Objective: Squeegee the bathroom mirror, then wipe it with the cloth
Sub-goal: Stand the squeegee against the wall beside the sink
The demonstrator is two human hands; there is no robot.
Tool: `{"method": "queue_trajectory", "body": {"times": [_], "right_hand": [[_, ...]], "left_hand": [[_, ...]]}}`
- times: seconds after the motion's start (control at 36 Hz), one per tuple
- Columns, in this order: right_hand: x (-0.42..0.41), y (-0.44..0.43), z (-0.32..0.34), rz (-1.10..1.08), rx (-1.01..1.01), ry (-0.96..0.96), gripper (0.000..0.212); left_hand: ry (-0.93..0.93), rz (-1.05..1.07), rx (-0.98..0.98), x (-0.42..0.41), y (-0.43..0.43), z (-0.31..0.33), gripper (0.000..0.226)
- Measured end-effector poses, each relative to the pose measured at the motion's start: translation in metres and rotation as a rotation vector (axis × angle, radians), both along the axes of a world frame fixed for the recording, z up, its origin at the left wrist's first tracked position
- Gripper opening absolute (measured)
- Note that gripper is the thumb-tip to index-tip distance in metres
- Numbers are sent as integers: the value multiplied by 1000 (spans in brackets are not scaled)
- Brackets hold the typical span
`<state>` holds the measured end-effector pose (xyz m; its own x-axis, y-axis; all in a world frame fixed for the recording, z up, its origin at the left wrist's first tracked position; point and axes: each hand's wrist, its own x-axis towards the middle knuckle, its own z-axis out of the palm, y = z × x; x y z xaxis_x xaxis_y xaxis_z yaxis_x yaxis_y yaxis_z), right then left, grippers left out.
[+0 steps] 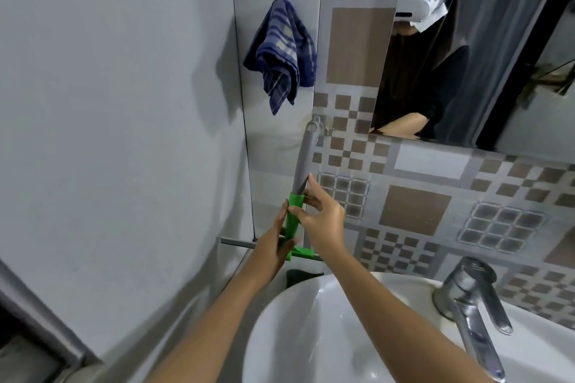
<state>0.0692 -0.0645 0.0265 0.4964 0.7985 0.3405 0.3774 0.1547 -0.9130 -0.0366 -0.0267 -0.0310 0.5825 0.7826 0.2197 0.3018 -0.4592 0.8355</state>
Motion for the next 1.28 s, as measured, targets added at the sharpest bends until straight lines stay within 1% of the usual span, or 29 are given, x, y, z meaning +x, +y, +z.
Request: {"method": "queue_trajectory", "body": {"times": [0.22, 0.42, 0.58, 0.69, 0.78, 0.86, 0.92, 1.0, 1.08, 1.17, 1.22, 1.28], "right_hand": [[7, 2, -23, -2, -42, 6, 67], [17, 11, -29, 13, -96, -10, 67], [27, 22, -38, 32, -98, 1, 66], [32, 29, -43, 26, -91, -21, 67], [35, 32, -48, 20, -74, -57, 66], [38, 31, -52, -21, -73, -80, 60], [39, 27, -51, -88, -17, -91, 55], [38, 18, -38, -148, 77, -121, 44], [37, 15, -10, -152, 153, -133, 31], [36, 20, 34, -139, 243, -173, 23], [34, 27, 70, -138, 300, -204, 20], [33, 37, 106, -146, 345, -234, 19]], "left_hand": [[60, -18, -94, -1, -1, -16, 70], [100, -13, -81, 10, 10, -23, 72], [27, -13, -72, 22, 23, -30, 69], [-32, -4, -98, 32, 30, -34, 61], [-42, -36, -121, 36, 33, -37, 60], [-61, -59, -122, 35, 35, -42, 51], [-28, -6, -88, 33, 34, -39, 47], [-85, 105, 22, 30, 34, -17, 45], [-267, 303, 216, 26, 40, 27, 40], [-503, 437, 387, 21, 53, 94, 37], [-596, 468, 506, 19, 62, 144, 33], [-642, 465, 585, 18, 73, 192, 32]]}}
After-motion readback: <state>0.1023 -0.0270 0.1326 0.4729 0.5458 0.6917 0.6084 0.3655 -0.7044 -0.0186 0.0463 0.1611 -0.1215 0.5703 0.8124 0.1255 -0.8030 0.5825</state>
